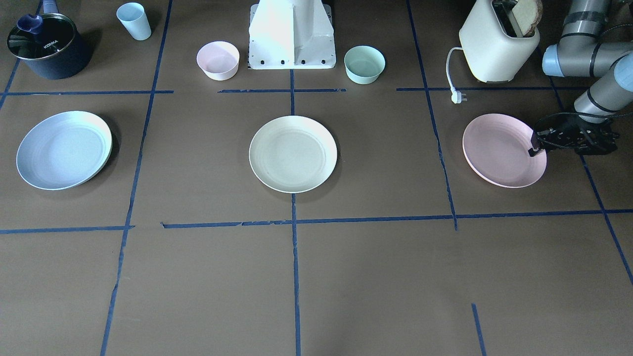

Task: Stack three plates with pink and blue
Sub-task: 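Grasp the rim of the pink plate with the left gripper and lift it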

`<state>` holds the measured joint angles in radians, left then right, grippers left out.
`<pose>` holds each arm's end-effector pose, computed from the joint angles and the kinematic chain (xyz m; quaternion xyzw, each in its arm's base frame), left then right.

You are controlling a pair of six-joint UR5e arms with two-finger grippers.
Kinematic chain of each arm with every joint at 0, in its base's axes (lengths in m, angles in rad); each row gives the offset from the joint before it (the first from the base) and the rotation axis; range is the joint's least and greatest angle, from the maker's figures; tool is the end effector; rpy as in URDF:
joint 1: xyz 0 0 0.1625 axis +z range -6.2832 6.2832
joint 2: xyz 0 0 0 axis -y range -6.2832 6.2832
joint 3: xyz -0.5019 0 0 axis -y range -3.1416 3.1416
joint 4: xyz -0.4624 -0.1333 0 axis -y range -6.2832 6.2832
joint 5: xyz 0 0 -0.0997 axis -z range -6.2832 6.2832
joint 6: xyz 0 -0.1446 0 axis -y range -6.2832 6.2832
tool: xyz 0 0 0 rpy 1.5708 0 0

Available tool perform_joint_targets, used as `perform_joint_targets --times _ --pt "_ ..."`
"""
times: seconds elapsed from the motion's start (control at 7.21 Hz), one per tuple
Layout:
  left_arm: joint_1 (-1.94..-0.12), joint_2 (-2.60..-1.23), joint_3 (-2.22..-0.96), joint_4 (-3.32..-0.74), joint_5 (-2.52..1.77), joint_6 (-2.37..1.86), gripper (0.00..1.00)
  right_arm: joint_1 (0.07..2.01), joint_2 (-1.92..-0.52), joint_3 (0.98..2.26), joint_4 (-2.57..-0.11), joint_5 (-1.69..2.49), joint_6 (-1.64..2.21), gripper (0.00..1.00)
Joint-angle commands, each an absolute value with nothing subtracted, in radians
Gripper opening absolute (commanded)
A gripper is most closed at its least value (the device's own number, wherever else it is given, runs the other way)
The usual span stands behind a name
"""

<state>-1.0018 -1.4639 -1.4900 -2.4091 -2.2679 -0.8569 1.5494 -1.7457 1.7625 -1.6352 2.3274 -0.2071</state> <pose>0.2607 -0.4828 0.7756 0.0155 0.4413 -0.0197 0.8970 0.0240 -0.4702 0.7587 0.0122 -0.3697 -0.0972 0.9240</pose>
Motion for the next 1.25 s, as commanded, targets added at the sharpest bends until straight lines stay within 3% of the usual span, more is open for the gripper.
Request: perform_joint_targets --times 0.0,0.28,0.55,1.11 --pt "-1.021 -1.462 -1.543 -2.410 -2.391 -0.862 0.00 1.549 -1.746 1.763 -1.635 2.329 -0.207 1.00" --pt "-1.019 -1.500 -1.625 -2.401 -2.391 -1.000 0.00 1.549 -1.746 1.763 -1.635 2.329 -0.207 1.00" --pt "-0.996 -1.673 -1.669 -2.396 -2.384 -1.309 0.00 1.549 -1.746 1.763 -1.635 2.329 -0.207 1.00" --pt "-0.687 -1.948 -1.667 -2.253 -2.156 -1.502 0.00 1.549 -1.746 1.759 -1.635 2.327 -0.207 1.00"
